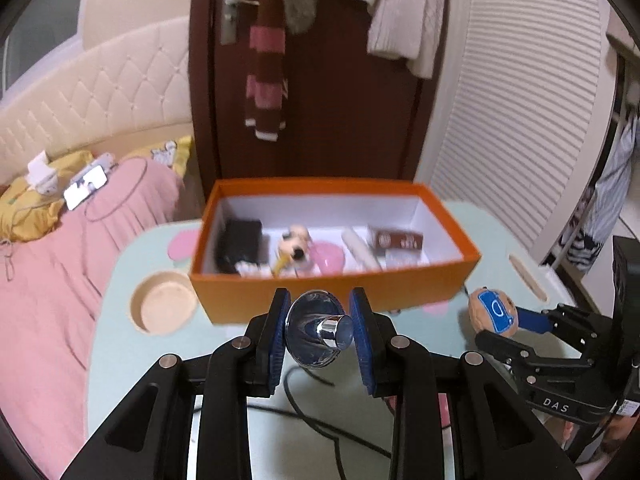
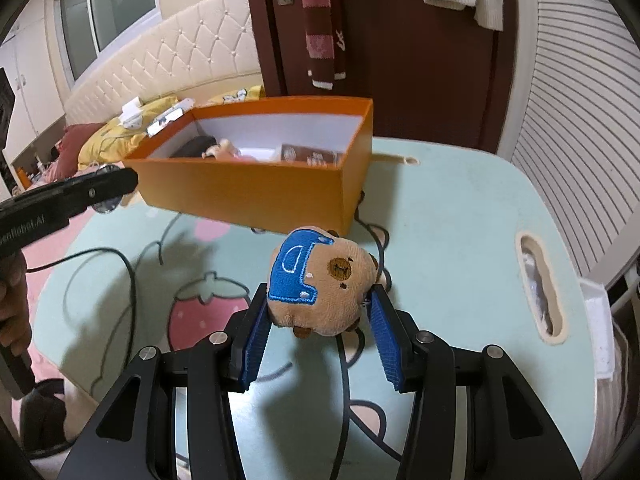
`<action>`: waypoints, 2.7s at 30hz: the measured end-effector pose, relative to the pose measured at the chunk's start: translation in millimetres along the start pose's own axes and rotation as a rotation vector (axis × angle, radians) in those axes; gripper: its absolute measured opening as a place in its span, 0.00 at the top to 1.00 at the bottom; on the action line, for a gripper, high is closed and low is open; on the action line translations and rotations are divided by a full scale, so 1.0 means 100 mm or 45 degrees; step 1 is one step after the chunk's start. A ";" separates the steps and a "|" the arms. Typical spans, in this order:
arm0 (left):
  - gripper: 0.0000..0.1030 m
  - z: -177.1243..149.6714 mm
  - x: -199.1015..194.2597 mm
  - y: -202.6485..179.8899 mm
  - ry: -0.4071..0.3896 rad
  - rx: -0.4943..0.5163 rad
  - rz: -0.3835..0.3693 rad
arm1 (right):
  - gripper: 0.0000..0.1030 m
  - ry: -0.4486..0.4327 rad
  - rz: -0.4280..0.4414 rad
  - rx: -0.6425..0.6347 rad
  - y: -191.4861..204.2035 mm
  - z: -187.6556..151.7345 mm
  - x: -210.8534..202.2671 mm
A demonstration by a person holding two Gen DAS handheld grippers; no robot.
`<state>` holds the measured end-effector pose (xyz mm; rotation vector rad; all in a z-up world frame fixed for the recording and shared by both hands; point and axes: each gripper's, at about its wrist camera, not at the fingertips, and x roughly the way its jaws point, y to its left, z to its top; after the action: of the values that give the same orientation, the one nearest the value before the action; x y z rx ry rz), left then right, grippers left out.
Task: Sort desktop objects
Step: 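Carry the keychain into the box with the left tool while the right tool carries the bear in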
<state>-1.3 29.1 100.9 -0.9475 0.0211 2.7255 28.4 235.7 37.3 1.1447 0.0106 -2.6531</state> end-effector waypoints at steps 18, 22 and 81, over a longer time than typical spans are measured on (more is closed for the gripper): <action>0.72 0.56 0.58 0.22 -0.057 -0.058 -0.012 | 0.52 -0.179 0.018 -0.068 0.19 1.03 0.25; 0.72 0.47 0.85 0.25 0.009 -0.084 -0.001 | 0.52 -0.149 0.028 -0.084 0.28 1.10 0.52; 0.72 0.29 1.11 0.28 0.120 -0.053 -0.005 | 0.52 -0.072 -0.032 -0.104 0.28 1.02 0.85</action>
<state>-109.6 31.1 54.0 -1.0854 -0.0203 2.6854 -93.5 178.7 49.4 1.0504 0.1223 -2.6796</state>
